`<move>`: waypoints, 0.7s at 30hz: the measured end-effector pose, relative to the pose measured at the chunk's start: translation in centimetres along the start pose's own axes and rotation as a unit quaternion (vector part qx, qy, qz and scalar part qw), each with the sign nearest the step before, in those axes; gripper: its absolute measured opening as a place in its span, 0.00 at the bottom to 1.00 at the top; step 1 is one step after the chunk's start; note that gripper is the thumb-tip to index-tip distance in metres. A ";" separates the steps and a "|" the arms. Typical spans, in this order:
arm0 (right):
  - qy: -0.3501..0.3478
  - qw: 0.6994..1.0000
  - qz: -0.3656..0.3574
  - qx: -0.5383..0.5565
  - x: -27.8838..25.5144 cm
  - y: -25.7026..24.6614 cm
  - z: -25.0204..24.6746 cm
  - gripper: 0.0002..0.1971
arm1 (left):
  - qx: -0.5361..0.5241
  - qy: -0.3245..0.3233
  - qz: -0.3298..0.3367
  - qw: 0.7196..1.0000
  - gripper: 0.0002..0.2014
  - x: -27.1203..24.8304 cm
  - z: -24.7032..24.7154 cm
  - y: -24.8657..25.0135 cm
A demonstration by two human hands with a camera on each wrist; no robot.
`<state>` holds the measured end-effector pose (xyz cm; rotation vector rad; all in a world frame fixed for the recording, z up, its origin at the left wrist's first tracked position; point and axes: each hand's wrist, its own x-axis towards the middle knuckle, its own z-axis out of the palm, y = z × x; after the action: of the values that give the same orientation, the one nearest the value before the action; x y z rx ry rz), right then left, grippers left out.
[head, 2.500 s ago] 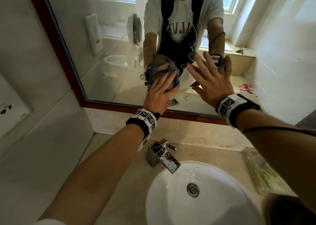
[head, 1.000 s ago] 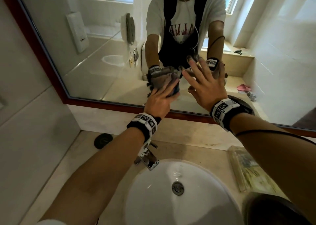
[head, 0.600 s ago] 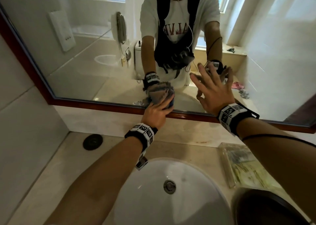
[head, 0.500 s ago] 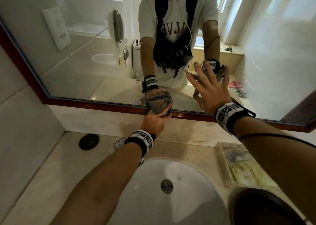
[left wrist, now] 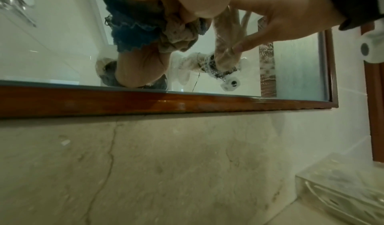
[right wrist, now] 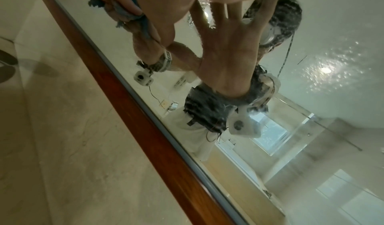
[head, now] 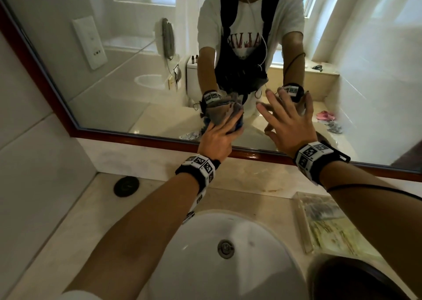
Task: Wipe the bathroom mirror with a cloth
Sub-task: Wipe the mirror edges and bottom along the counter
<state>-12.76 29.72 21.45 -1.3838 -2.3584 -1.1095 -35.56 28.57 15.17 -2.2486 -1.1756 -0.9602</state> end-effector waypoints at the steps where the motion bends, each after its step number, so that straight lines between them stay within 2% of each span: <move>1: -0.003 1.000 0.002 0.000 -0.3 0.1 0.1 0.47 | 0.000 0.000 -0.002 1.000 0.28 -0.2 0.2 0.1; 9: 0.008 1.000 0.004 -0.011 -1.4 0.5 0.8 0.48 | -0.045 -0.055 0.000 0.997 0.19 -4.6 3.9 1.6; 11: 0.011 1.000 -0.002 -0.023 -1.6 0.9 0.9 0.47 | -0.036 -0.056 0.011 0.998 0.20 -4.6 3.9 1.7; 15: -0.003 1.000 0.018 -0.022 -2.9 2.1 1.4 0.49 | 0.009 -0.091 0.039 0.995 0.26 -2.3 2.8 1.6; 18: -0.013 0.998 0.058 -0.001 -4.3 3.3 1.8 0.51 | 0.008 -0.068 0.044 0.997 0.27 0.9 1.3 2.0; 21: -0.010 0.998 0.065 0.006 -4.9 3.9 2.2 0.49 | 0.012 -0.055 0.028 0.998 0.32 2.5 0.7 3.1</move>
<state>-6.45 29.02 19.39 -1.5267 -2.2478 -1.0482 -31.71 28.72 16.42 -2.3295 -1.1571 -0.8057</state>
